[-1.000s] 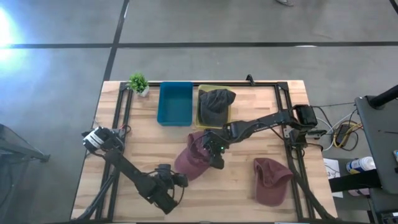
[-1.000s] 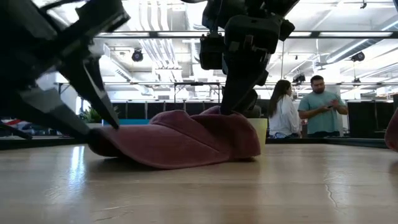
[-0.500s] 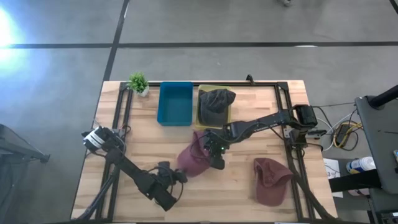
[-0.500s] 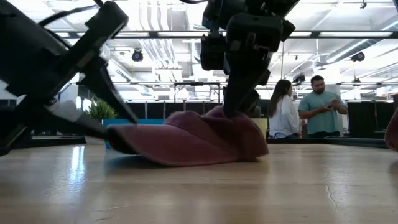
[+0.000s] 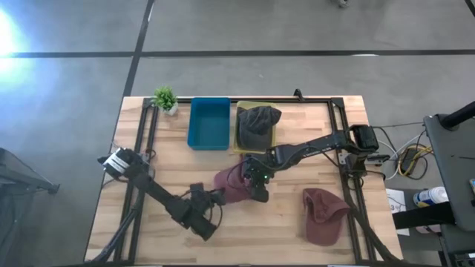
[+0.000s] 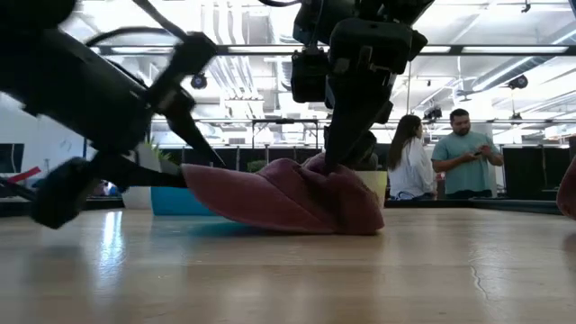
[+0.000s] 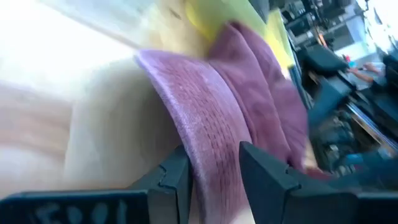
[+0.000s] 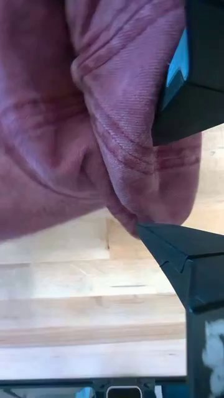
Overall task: Pick & Place hat
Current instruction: Put the left red cap into the blue bin
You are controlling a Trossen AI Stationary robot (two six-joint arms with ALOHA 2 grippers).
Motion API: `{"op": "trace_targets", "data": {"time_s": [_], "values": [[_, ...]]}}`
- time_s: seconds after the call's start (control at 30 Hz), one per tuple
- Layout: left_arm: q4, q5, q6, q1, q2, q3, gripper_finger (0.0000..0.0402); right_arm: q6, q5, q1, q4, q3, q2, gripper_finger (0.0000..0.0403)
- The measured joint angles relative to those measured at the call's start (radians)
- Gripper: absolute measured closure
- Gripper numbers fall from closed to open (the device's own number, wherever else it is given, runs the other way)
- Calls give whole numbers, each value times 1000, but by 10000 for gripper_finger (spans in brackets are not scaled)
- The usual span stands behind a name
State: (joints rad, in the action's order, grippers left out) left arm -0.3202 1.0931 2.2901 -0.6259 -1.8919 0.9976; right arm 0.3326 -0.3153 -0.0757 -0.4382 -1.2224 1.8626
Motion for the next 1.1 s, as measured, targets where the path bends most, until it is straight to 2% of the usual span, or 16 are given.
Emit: {"op": "trace_targets", "data": {"time_s": [0.13,0.23,0.33,0.47,0.57,0.7,0.8,0.93,1.1], "values": [[39,12,-76,44,0,-10,280,3,-1,0,0,0,0,195],[135,16,-168,66,0,-34,280,3,-1,0,0,0,0,195],[360,-19,-303,71,0,-76,280,-5,-1,0,0,0,0,195],[706,-188,-604,68,0,-130,280,-43,0,0,0,0,0,195],[848,-234,-747,66,0,-156,280,-55,0,0,-1,0,0,195],[867,-167,-728,70,0,-167,290,-55,0,0,-18,0,0,195],[867,-113,-718,70,0,-167,319,-55,0,-5,-53,0,0,195],[866,-114,-766,70,1,-162,385,-67,1,-19,-88,0,-4,195],[845,-175,-932,69,71,-149,395,-85,2,-37,-112,0,-67,195]]}}
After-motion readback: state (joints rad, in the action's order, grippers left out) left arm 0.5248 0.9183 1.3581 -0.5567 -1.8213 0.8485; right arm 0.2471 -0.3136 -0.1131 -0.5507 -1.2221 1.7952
